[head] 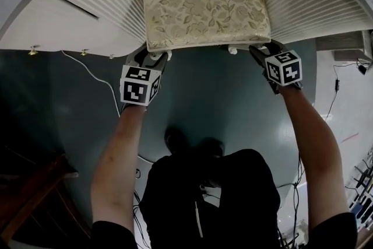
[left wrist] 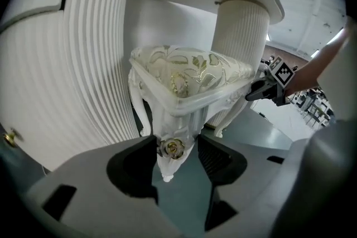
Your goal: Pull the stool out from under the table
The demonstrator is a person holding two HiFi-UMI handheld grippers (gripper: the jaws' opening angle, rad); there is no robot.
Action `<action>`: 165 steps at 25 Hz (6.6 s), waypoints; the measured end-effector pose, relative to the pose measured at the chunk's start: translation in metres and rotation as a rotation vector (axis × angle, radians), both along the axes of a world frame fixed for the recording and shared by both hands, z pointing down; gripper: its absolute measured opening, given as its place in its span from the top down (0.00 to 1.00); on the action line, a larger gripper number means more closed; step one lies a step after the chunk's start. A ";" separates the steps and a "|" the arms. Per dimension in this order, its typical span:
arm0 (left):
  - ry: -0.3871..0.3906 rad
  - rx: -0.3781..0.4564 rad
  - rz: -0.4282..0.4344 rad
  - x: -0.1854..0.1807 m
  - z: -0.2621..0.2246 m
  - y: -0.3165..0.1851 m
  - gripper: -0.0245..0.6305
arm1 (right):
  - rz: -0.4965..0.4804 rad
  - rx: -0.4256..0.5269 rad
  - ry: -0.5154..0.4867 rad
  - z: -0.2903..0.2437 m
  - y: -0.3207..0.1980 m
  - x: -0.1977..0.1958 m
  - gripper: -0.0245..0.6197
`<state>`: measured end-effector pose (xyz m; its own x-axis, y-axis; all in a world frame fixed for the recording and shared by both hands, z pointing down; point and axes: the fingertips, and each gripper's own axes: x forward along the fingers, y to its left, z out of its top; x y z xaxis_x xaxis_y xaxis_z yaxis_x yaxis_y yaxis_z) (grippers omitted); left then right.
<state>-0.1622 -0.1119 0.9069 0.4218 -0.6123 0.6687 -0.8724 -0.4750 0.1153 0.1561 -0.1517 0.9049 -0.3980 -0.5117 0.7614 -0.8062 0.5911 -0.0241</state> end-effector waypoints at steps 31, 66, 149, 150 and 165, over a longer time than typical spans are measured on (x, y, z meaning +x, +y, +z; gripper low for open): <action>-0.031 -0.228 -0.044 -0.001 0.014 0.000 0.60 | 0.005 -0.264 0.073 0.002 0.004 0.001 0.60; -0.055 -0.503 -0.038 -0.025 -0.063 0.008 0.57 | 0.201 -0.500 -0.043 -0.052 0.049 -0.001 0.61; 0.061 0.487 -0.061 0.110 -0.845 -0.056 0.95 | -0.229 0.489 -0.644 -0.845 -0.028 -0.006 0.96; 0.072 0.490 -0.084 0.103 -0.844 -0.056 0.95 | -0.242 0.496 -0.641 -0.848 -0.028 -0.016 0.96; 0.078 0.471 -0.105 0.075 -0.820 -0.058 0.95 | -0.183 0.468 -0.618 -0.838 -0.018 -0.043 0.96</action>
<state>-0.0874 -0.1702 0.0868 0.3793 -0.8827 0.2773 -0.9158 -0.4010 -0.0238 0.1134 -0.1702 0.0670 -0.7870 -0.6092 0.0974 -0.6167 0.7724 -0.1520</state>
